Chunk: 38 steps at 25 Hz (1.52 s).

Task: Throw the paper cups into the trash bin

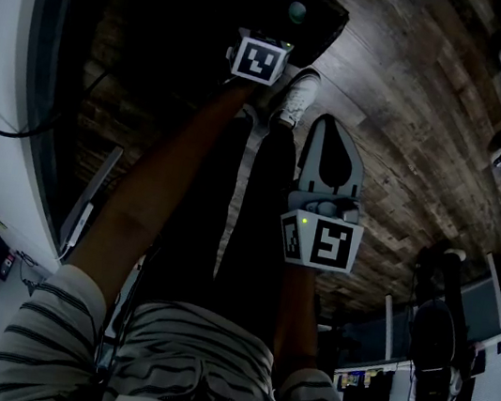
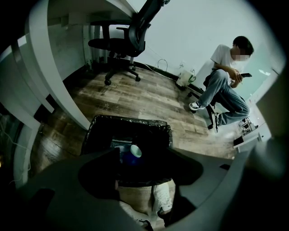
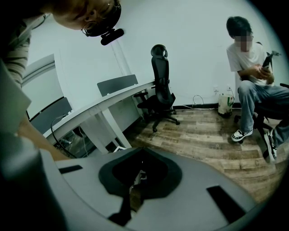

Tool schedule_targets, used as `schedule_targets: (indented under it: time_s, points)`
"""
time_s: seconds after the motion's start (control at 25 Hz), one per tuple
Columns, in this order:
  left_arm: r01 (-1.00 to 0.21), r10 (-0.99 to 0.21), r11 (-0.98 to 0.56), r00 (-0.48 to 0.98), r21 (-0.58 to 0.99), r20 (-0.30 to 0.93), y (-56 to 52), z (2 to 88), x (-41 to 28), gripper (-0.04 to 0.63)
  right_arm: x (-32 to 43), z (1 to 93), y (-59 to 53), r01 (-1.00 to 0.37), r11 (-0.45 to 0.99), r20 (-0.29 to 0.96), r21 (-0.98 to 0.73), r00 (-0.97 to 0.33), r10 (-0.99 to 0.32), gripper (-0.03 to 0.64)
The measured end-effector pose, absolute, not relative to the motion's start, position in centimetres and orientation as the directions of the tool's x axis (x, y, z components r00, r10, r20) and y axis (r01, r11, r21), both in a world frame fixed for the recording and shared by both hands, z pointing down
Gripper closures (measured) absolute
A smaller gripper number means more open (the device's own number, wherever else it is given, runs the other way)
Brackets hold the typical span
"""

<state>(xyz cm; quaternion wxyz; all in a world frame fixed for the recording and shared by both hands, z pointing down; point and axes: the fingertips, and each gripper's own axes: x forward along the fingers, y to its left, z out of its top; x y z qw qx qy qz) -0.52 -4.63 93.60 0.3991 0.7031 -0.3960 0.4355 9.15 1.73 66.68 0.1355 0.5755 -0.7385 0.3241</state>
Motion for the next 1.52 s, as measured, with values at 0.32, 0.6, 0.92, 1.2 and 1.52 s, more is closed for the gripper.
schedule_targets:
  time_s: [0.32, 0.6, 0.92, 1.2, 1.52]
  points:
    - [-0.903, -0.237, -0.368, 0.321, 0.222, 0.917, -4.7, 91.5, 0.0, 0.282, 9.3, 65.5, 1.7, -0.940, 0.133, 0.559, -0.313, -0.296, -0.775, 0.607]
    - [-0.904, -0.256, -0.357, 0.339, 0.237, 0.905, -5.0, 89.1, 0.4, 0.284, 9.7, 64.3, 1.5, -0.941, 0.134, 0.552, -0.311, -0.293, -0.781, 0.607]
    - [-0.905, -0.307, -0.348, 0.357, 0.245, 0.882, -5.9, 84.9, 0.4, 0.324, 9.8, 62.0, 1.2, -0.944, 0.148, 0.538, -0.294, -0.292, -0.791, 0.607]
    - [-0.901, -0.373, -0.326, 0.401, 0.287, 0.837, -7.3, 80.2, 1.0, 0.372, 9.8, 60.1, 0.8, -0.946, 0.144, 0.523, -0.291, -0.284, -0.804, 0.607]
    - [-0.899, -0.438, -0.333, 0.415, 0.285, 0.797, -8.1, 74.3, 0.3, 0.449, 9.0, 57.1, -0.4, -0.948, 0.154, 0.498, -0.277, -0.279, -0.821, 0.607]
